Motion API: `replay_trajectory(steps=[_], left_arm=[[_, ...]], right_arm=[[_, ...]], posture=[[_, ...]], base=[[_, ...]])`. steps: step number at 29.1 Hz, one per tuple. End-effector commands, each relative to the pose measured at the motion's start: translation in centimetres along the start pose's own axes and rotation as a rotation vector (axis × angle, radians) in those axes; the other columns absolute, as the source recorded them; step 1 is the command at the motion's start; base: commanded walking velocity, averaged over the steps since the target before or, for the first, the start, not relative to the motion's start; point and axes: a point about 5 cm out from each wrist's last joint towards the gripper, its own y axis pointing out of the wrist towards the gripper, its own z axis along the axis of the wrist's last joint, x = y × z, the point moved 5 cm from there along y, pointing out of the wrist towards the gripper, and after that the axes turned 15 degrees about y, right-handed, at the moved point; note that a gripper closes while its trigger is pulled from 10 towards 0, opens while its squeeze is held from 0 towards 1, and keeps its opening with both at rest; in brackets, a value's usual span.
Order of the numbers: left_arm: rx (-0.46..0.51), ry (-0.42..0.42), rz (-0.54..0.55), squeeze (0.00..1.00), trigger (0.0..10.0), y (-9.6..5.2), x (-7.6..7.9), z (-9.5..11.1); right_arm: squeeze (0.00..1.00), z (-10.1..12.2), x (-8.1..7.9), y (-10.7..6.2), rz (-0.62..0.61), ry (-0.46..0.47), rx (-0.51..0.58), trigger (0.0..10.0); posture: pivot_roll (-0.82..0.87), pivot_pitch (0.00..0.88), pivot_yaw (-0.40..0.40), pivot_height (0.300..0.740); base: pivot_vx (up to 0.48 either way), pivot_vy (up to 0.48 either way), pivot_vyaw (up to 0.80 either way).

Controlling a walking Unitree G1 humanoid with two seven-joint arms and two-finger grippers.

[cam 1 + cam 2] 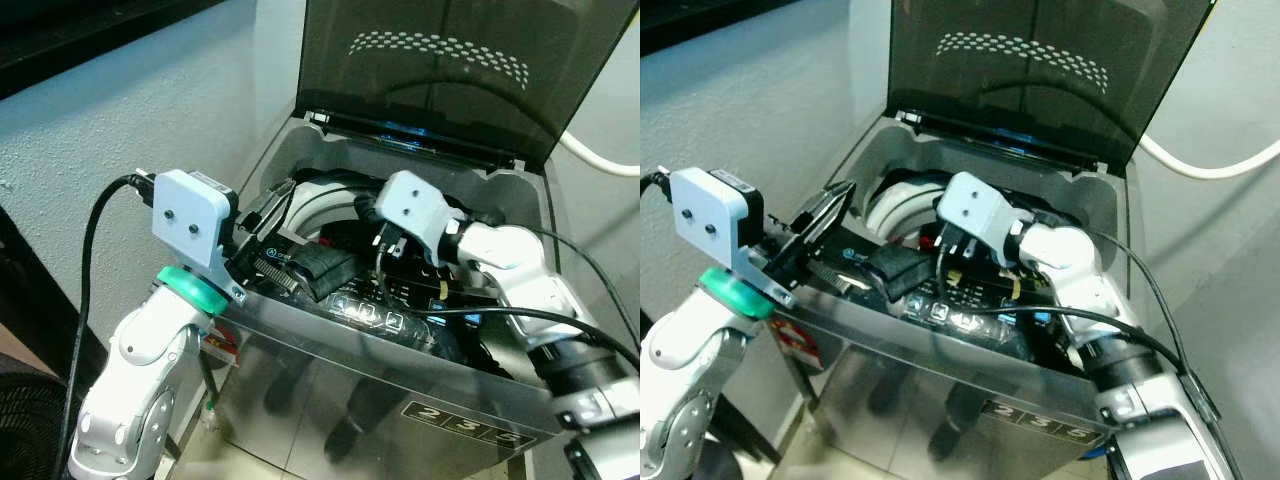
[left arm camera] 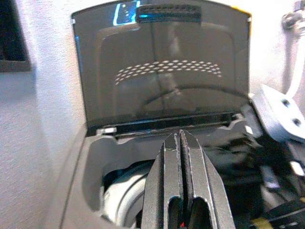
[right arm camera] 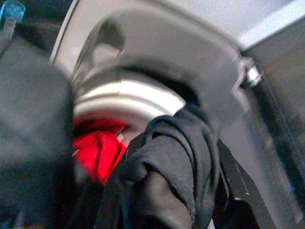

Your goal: Clothes washing

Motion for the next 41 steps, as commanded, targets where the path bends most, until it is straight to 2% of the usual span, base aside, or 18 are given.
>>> replay_trajectory(steps=[1,2,3,4,7,10,12,15,16,17,18,19,30,31,32,33,36,41], left_arm=[[-0.003,-0.007,-0.018,0.00,10.0,0.2,0.5,-0.1],[-0.001,-0.007,-0.018,0.00,10.0,0.2,0.5,0.0],[-0.001,-0.007,-0.018,0.00,10.0,0.2,0.5,0.0],[0.001,-0.007,-0.018,0.00,10.0,0.3,0.5,0.0],[0.003,-0.007,-0.019,0.00,10.0,0.3,0.5,0.0],[0.005,-0.007,-0.019,0.00,10.0,0.3,0.5,0.1],[0.005,-0.006,-0.019,0.00,10.0,0.3,0.5,0.1],[0.004,-0.005,-0.021,0.00,10.0,0.3,0.4,0.1],[0.004,-0.005,-0.023,0.00,10.0,0.3,0.5,0.1],[0.005,-0.006,-0.026,0.00,10.0,0.3,0.5,0.1],[0.005,-0.006,-0.026,0.00,10.0,0.3,0.5,0.1],[0.005,-0.007,-0.028,0.00,10.0,0.3,0.6,0.1],[0.003,-0.007,-0.050,0.00,10.0,0.3,0.7,0.2],[0.002,-0.007,-0.052,0.00,10.0,0.3,0.7,0.2],[0.002,-0.007,-0.052,0.00,10.0,0.3,0.7,0.2],[0.001,-0.006,-0.053,0.00,10.0,0.3,0.7,0.2],[0.000,-0.005,-0.054,0.00,10.0,0.2,0.6,0.2],[0.000,-0.006,-0.054,0.00,10.0,0.3,0.6,0.2]], right_arm=[[0.00,3.4,4.0,0.5,-0.241,0.010,0.138,10.0],[0.00,4.7,5.9,0.4,-0.380,0.036,0.198,10.0],[0.00,4.7,5.9,0.4,-0.380,0.036,0.198,10.0],[0.00,5.7,7.4,0.1,-0.493,0.056,0.244,10.0],[0.00,5.8,8.3,0.0,-0.572,0.037,0.244,10.0],[0.00,3.8,6.2,1.5,-0.420,-0.092,0.102,10.0],[0.00,1.8,4.6,2.2,-0.284,-0.106,0.006,10.0],[0.00,0.5,4.2,2.2,-0.236,-0.101,-0.047,10.0],[0.16,-0.2,4.1,2.1,-0.212,-0.118,-0.073,10.0],[0.80,-0.7,4.1,2.0,-0.201,-0.122,-0.095,10.0],[0.80,-0.7,4.1,2.0,-0.201,-0.122,-0.095,10.0],[1.00,-1.1,4.1,1.9,-0.188,-0.122,-0.113,10.0],[1.00,-1.9,5.7,0.8,-0.196,-0.140,-0.142,10.0],[0.27,-2.0,6.0,0.5,-0.209,-0.116,-0.139,10.0],[0.27,-2.0,6.0,0.5,-0.209,-0.116,-0.139,10.0],[0.00,-2.1,6.3,0.2,-0.235,-0.060,-0.115,10.0],[0.00,-1.9,7.3,-0.9,-0.335,0.098,-0.021,10.0],[0.00,-1.6,8.0,-1.4,-0.390,0.139,0.034,10.0]], posture=[[0.19,0.019,-0.039,0.740],[0.19,0.019,-0.039,0.740],[0.19,0.019,-0.039,0.740],[0.19,0.017,-0.040,0.740],[0.20,0.013,-0.042,0.740],[0.20,0.012,-0.041,0.740],[0.20,0.011,-0.042,0.740],[0.20,0.010,-0.041,0.740],[0.20,0.009,-0.038,0.740],[0.20,0.009,-0.036,0.740],[0.20,0.009,-0.036,0.740],[0.20,0.009,-0.036,0.740],[0.20,0.020,-0.011,0.740],[0.20,0.020,-0.011,0.740],[0.20,0.020,-0.011,0.740],[0.20,0.020,-0.011,0.740],[0.21,0.027,-0.004,0.740],[0.21,0.027,-0.004,0.740]], base=[[0.000,0.000,0.00],[0.000,0.000,0.00],[0.000,0.000,0.00],[0.000,0.000,0.00],[0.000,0.000,0.00],[0.000,0.000,0.00],[0.000,0.000,0.00],[0.000,0.000,0.00],[0.000,0.000,0.00],[0.000,0.000,0.00],[0.000,0.000,0.00],[0.000,0.000,0.00],[0.000,0.000,0.00],[0.000,0.000,0.00],[0.000,0.000,0.00],[0.000,0.000,0.00],[0.000,0.000,0.00],[0.000,0.000,0.00]])
